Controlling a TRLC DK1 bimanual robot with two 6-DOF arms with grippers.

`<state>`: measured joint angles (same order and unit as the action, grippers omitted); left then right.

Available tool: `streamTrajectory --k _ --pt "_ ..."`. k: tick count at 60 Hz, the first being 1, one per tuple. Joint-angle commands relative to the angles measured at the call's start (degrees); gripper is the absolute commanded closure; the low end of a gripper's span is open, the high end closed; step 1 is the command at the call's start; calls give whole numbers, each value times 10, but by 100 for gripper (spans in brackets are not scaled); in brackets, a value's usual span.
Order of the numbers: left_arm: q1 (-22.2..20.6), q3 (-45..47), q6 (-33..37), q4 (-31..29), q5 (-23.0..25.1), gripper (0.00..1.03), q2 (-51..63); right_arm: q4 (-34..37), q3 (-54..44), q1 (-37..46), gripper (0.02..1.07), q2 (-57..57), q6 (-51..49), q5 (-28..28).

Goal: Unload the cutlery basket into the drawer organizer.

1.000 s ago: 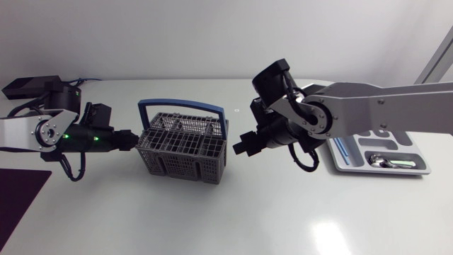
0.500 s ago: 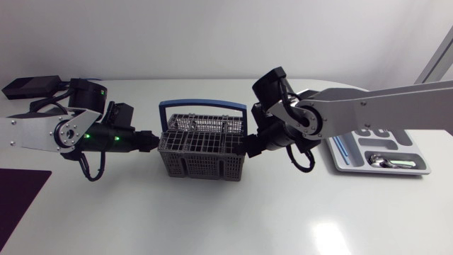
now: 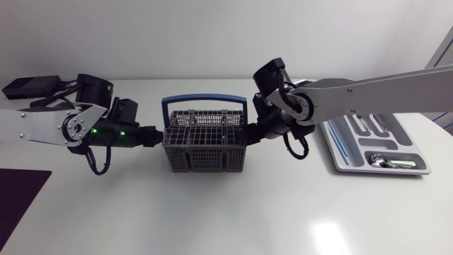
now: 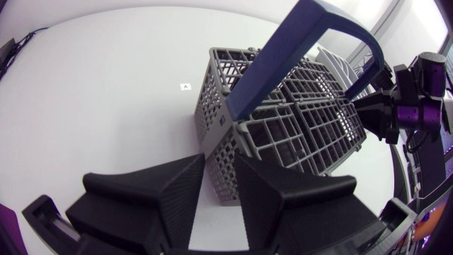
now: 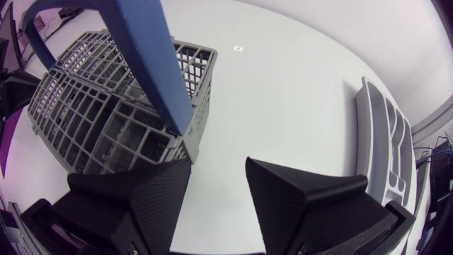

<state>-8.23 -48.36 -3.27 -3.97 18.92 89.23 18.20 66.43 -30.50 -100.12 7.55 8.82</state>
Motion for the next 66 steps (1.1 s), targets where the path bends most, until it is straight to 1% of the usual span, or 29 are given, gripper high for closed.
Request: streamTrajectory --k 1,11,15,21,34,38,57,66 --pt "8 -14 -10 9 8 70 9 -5 -5 2 48 2 17 -7" --pt "30 12 -8 12 8 70 -18 -7 -36 11 47 37 17 5" --pt "40 31 -7 13 9 70 -46 -8 -49 16 47 58 17 19" --pt "51 49 -7 13 9 70 -82 -8 -67 16 38 91 15 44" --pt "74 84 -6 -6 9 70 -163 -7 -106 18 38 166 6 75" --pt "84 95 -3 -17 9 70 -193 -7 -119 26 35 193 3 78" --pt "114 128 -1 -49 10 70 -313 -9 -172 76 35 297 -28 89" --pt "118 142 -2 -63 9 70 -359 -19 -199 113 34 339 -54 89"
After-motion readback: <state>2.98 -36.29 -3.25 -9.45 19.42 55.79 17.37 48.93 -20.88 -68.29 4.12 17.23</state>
